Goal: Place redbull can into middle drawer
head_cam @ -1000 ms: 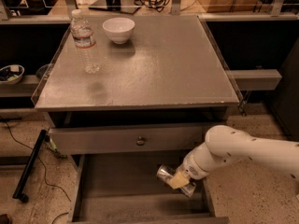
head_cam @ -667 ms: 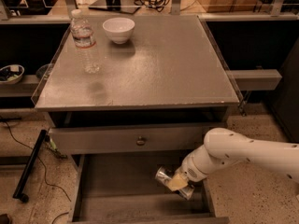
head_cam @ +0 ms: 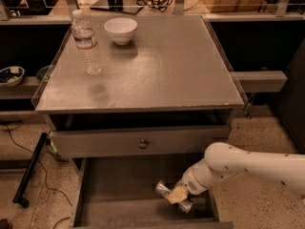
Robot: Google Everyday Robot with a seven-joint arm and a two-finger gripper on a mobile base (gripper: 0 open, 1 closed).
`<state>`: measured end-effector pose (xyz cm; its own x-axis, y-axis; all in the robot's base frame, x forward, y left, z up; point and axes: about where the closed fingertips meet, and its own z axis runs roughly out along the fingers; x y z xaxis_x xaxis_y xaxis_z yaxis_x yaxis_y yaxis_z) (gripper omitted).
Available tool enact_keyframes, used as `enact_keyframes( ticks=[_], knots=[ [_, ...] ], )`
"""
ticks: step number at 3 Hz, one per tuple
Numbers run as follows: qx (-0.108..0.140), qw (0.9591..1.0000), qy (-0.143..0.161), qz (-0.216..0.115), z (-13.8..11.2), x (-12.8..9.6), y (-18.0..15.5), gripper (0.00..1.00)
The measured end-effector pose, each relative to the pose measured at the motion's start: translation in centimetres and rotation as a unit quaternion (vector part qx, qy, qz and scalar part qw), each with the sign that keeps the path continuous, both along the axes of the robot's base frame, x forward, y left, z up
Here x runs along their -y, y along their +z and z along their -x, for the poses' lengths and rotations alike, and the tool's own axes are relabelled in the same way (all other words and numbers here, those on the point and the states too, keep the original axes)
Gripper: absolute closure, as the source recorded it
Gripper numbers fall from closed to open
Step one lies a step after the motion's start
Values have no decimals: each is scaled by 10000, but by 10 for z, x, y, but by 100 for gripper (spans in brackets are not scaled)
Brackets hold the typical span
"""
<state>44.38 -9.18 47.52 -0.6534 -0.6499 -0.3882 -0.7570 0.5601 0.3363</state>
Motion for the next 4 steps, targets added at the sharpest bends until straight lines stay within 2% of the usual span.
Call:
enact_keyframes(
  ticks=[1, 2, 4],
  knots=[
    [-89, 9999, -8, -107, 2, -8, -14, 100],
    [-134, 9993, 7, -347, -9, -32, -42, 100],
    [-111, 9992, -134, -349, -15, -37, -53, 100]
  ],
)
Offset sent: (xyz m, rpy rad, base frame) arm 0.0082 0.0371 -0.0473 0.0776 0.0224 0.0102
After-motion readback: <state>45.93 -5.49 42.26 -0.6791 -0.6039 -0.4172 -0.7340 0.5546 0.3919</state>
